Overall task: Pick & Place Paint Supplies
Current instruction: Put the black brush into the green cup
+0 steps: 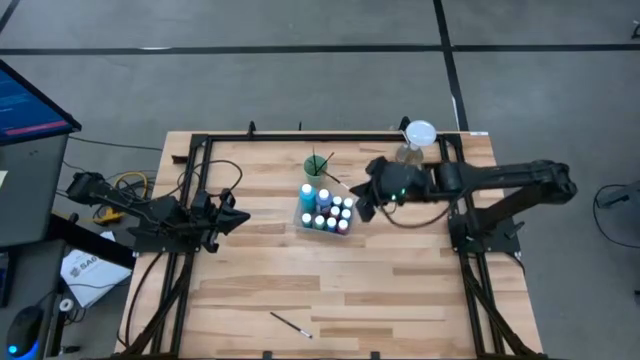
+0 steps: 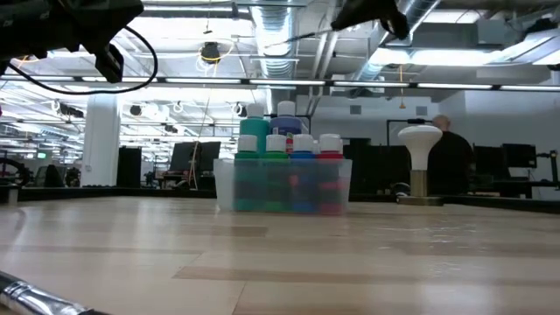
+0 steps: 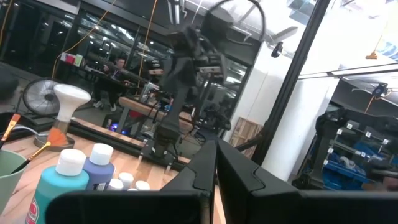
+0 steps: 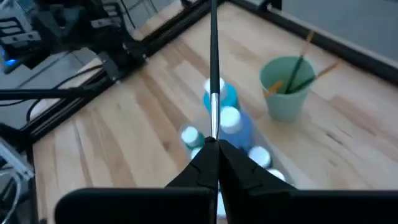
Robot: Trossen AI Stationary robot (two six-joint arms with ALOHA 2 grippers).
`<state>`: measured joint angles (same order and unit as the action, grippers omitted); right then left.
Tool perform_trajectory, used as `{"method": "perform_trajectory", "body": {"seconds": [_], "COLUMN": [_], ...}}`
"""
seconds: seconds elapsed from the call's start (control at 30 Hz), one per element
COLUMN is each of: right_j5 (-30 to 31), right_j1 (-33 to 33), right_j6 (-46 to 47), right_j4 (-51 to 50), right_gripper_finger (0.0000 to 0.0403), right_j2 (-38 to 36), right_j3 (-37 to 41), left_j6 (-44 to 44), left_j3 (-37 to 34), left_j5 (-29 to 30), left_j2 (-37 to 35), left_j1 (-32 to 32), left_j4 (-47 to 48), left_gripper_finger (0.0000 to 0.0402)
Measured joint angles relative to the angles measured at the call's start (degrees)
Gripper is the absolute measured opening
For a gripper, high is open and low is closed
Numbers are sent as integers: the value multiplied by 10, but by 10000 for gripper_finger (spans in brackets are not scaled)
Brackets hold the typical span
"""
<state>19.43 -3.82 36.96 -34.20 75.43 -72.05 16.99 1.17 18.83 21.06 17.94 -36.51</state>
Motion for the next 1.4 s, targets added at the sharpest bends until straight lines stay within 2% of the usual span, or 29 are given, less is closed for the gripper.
{"method": "perform_trajectory", "body": {"seconds": [0.3,0.57,0.8,1.1,1.3,1.4], "right_j5": [-163,-233,-260,-280,-285,-286], "right_j1": [120,167,188,216,227,230], "right_j6": [1,-10,-9,17,16,9], "right_j4": [-42,-58,-59,-62,-103,-164], "right_gripper_finger": [0,0,0,0,0,0], "right_j2": [11,65,102,87,84,94], "right_j3": [0,0,0,-1,-55,-110], "left_j6": [0,0,0,0,0,0], "left_j3": [0,0,0,0,0,0], "left_j5": [0,0,0,0,0,0], "left_j2": [0,0,0,0,0,0], "left_j1": [0,0,0,0,0,0], "left_j4": [0,0,0,0,0,0], "left_gripper_finger": [8,8,8,8,8,8]}}
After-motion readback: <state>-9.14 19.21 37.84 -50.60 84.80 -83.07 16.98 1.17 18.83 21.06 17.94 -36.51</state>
